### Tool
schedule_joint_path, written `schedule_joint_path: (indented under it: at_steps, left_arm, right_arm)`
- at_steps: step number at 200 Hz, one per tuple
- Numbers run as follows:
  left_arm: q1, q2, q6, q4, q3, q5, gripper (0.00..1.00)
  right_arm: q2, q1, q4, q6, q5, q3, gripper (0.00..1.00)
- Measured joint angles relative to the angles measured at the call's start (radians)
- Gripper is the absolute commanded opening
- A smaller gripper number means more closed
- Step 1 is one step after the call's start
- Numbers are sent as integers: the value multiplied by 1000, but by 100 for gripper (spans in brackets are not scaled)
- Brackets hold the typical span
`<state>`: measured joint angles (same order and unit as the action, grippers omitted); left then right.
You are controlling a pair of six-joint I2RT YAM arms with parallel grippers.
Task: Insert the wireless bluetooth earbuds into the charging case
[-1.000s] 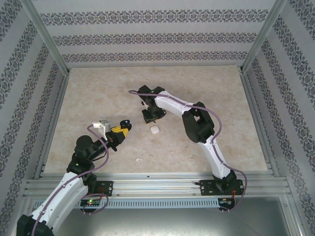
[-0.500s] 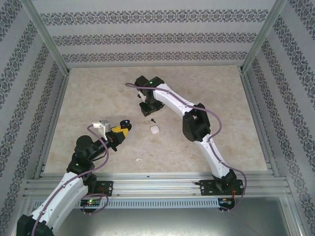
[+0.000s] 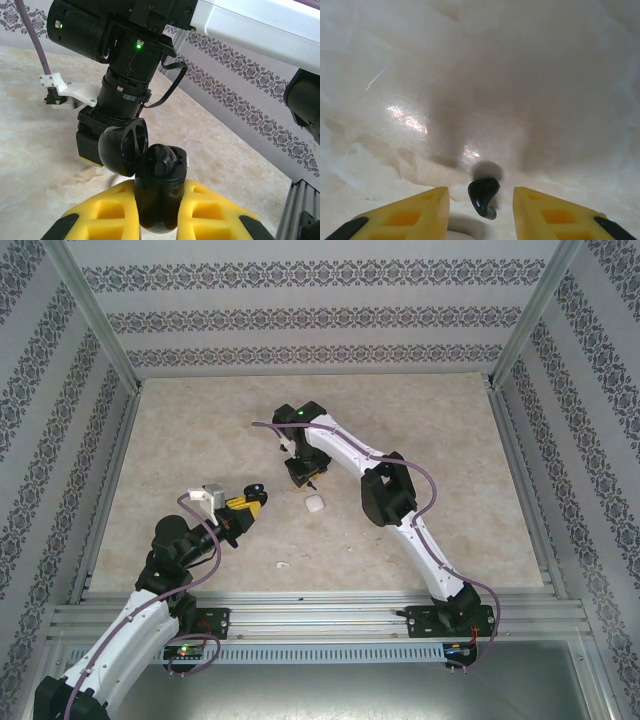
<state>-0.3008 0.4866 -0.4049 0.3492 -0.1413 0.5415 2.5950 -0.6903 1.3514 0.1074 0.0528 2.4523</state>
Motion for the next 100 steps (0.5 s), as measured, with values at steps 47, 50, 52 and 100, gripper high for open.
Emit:
schedule_joint_path:
  at_steps: [47, 50, 52, 100]
  left_arm:
    - [0, 2, 0, 0, 0, 0, 0]
    - [0, 2, 0, 0, 0, 0, 0]
    - [0, 3, 0, 0, 0, 0, 0]
    - [0, 3, 0, 0, 0, 1, 0]
  right_arm:
    - [6, -5, -1, -6, 0, -6, 32]
    - [6, -5, -1, -6, 0, -6, 32]
    - [7, -5, -2, -6, 0, -6, 32]
    - [27, -8, -2, -7, 0, -6, 27]
